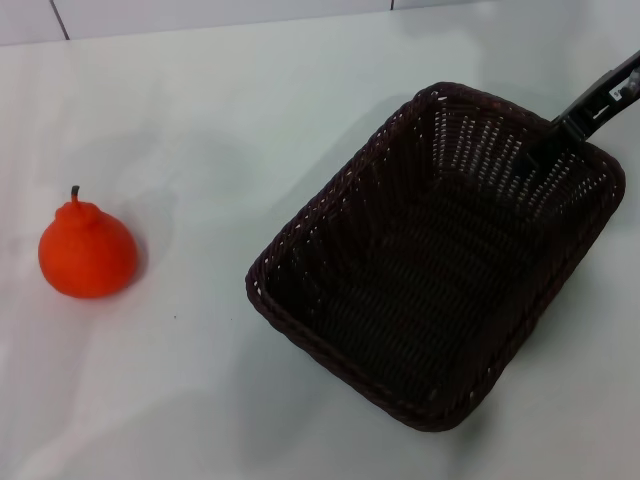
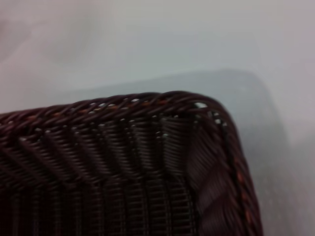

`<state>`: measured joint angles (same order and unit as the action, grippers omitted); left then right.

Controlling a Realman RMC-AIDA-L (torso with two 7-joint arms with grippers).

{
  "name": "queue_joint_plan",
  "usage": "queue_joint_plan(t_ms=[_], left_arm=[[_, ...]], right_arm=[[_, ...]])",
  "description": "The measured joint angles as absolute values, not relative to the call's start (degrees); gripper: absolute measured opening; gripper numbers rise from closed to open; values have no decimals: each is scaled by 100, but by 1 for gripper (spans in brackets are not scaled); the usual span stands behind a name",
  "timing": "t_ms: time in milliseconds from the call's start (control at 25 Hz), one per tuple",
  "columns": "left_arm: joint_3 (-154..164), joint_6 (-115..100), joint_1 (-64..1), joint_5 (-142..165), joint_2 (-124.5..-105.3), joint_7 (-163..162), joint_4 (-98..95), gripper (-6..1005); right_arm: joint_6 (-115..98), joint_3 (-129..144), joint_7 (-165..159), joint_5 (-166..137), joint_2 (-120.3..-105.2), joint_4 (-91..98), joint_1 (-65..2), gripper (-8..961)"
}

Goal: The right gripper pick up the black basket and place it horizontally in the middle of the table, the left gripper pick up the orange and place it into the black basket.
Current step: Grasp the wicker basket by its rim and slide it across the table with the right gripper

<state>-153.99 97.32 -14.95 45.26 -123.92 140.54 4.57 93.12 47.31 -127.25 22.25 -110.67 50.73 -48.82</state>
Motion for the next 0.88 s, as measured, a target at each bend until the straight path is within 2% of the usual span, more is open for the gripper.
queue_joint_plan(t_ms=[120, 360, 560, 760, 880], left_arm=[[-15399, 9685, -1494, 4526, -12392, 14053, 457, 905], [-15398, 9650, -1499, 4526, -12392, 14054, 457, 905], [-15398, 9639, -1521, 4526, -12392, 14054, 457, 907], [-15398, 9632, -1545, 4526, -12392, 14054, 457, 906], [-15398, 9632, -1549, 4526, -12392, 14054, 457, 905]], right_arm=[[9382, 4741, -12698, 2195, -11063, 5063, -4895, 871], [9438, 4741, -12734, 2187, -11010, 5014, -4894, 660], [9473, 4745, -12719, 2184, -10992, 4930, -4871, 416], [9560, 4625, -12698, 2260, -10937, 4903, -4830, 217], [9773, 4361, -12653, 2383, -10885, 4903, -4818, 213]])
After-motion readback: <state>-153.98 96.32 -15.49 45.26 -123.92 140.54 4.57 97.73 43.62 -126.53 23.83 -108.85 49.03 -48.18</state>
